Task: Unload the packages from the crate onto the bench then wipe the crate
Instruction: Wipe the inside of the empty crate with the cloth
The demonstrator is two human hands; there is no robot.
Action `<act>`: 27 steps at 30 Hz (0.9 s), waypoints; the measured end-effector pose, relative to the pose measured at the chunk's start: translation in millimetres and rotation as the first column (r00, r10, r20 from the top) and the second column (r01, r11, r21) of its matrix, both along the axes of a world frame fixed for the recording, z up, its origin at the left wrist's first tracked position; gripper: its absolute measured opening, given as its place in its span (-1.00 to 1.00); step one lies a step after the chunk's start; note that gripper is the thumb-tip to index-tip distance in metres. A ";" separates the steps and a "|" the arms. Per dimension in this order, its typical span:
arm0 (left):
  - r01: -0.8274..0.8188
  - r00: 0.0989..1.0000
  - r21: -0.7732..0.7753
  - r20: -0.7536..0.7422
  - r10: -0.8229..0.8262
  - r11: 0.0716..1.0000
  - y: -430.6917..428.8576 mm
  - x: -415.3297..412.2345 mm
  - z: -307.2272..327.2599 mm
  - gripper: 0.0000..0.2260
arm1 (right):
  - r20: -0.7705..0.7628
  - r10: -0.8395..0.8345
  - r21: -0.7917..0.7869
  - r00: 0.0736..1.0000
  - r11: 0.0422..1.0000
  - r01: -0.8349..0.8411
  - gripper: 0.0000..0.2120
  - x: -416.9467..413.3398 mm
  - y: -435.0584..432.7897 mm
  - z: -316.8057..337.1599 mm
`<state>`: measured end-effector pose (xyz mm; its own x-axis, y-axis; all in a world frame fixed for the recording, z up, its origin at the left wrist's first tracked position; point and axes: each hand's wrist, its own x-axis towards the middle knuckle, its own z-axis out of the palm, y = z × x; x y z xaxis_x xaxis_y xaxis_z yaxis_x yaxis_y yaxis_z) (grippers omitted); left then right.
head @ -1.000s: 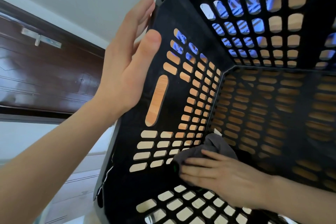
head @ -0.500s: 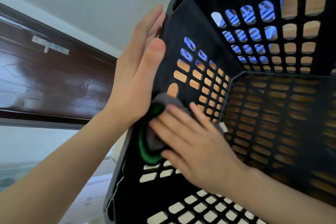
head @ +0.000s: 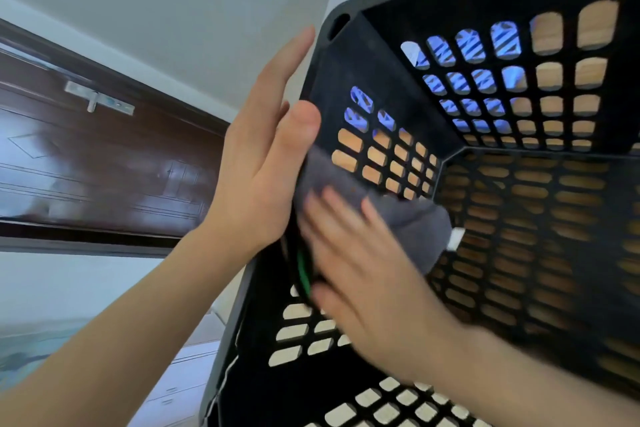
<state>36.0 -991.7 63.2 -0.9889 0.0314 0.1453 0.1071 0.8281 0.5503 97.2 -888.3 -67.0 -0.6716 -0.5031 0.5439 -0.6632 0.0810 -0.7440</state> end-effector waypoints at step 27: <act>0.010 1.000 -0.016 0.021 -0.010 1.000 5.5 1.3 2.3 -0.48 | -0.266 0.342 -0.132 0.901 0.913 -0.386 -0.51 41.4 -7.3 -40.2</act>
<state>37.3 -986.3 65.5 -0.9914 0.0434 0.1237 0.1038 0.8358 0.5391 138.6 -895.6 -107.2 -0.3037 -0.5687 0.7645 -0.7761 -0.3178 -0.5447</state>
